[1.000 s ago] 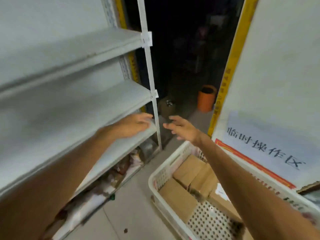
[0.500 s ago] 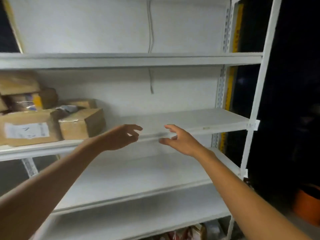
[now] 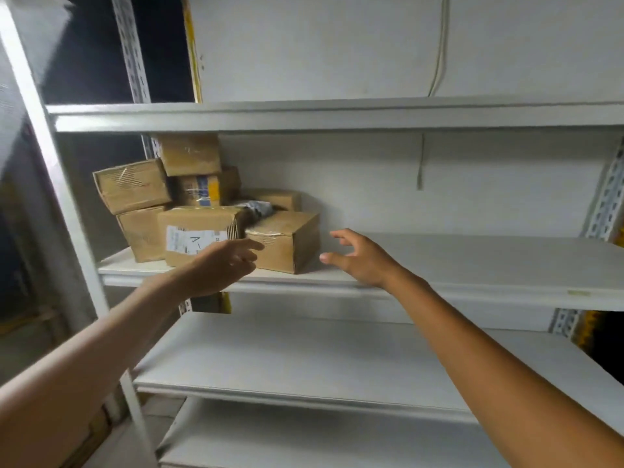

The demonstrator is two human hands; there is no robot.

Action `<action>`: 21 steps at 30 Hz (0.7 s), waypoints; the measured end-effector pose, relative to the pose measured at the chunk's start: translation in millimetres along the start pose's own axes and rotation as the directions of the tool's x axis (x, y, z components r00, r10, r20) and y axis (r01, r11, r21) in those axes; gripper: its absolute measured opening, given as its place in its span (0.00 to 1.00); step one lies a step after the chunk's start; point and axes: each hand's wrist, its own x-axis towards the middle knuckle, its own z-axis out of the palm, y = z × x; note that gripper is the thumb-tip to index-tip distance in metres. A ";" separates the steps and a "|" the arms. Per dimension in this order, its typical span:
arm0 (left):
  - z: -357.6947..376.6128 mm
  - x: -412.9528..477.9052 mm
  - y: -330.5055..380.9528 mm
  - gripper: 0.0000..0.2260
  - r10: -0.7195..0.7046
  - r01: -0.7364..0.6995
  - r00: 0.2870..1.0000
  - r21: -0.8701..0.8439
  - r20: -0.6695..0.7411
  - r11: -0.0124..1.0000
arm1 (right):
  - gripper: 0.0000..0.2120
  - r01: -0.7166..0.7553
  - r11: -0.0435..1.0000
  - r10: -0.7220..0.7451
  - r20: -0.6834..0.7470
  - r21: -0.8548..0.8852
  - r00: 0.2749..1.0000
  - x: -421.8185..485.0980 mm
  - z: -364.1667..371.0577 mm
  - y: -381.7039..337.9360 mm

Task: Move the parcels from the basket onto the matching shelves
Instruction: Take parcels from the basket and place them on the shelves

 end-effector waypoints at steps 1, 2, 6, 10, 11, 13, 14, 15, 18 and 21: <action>0.0 3.6 -10.9 0.16 -0.019 0.019 1.000 0.001 -0.010 1.000 | 0.30 0.007 1.000 -0.007 0.008 0.004 1.000 12.4 6.1 2.6; 0.7 8.5 -21.5 0.16 -0.037 0.037 0.999 0.004 -0.018 0.999 | 0.30 0.013 1.000 -0.013 0.015 0.011 1.000 24.6 12.4 5.8; 4.0 38.0 -46.3 0.16 -0.064 0.065 0.997 0.049 -0.035 0.997 | 0.28 0.020 0.999 -0.020 0.030 0.030 0.999 73.7 31.0 23.1; 10.5 80.8 -58.2 0.18 -0.027 0.028 1.000 0.106 -0.007 0.994 | 0.28 0.006 0.999 -0.007 0.044 0.037 0.999 122.2 30.8 37.7; 12.7 92.0 -61.9 0.18 -0.029 0.028 1.000 0.128 0.011 0.991 | 0.28 0.000 0.999 -0.002 0.045 0.045 0.999 133.6 29.8 40.9; 18.9 111.7 -70.1 0.19 -0.040 0.038 0.999 0.156 0.010 0.987 | 0.28 0.000 0.999 -0.003 0.058 0.051 0.998 153.7 29.6 48.7; 23.3 120.4 -73.8 0.18 -0.026 0.027 1.000 0.161 -0.008 0.987 | 0.27 0.004 0.998 -0.007 0.062 0.057 0.998 162.5 30.6 52.5; 28.7 128.7 -76.7 0.17 0.009 -0.005 1.000 0.167 -0.023 0.986 | 0.27 0.000 0.997 -0.005 0.063 0.076 0.998 170.6 31.9 56.0; 50.4 149.3 -85.7 0.19 0.085 -0.084 0.996 0.274 0.008 0.958 | 0.27 -0.056 0.986 0.048 0.056 0.159 0.997 191.5 41.5 65.3; 66.3 163.6 -98.2 0.23 0.102 -0.096 0.995 0.326 -0.004 0.941 | 0.28 -0.123 0.970 0.121 0.025 0.210 0.992 207.3 56.0 74.6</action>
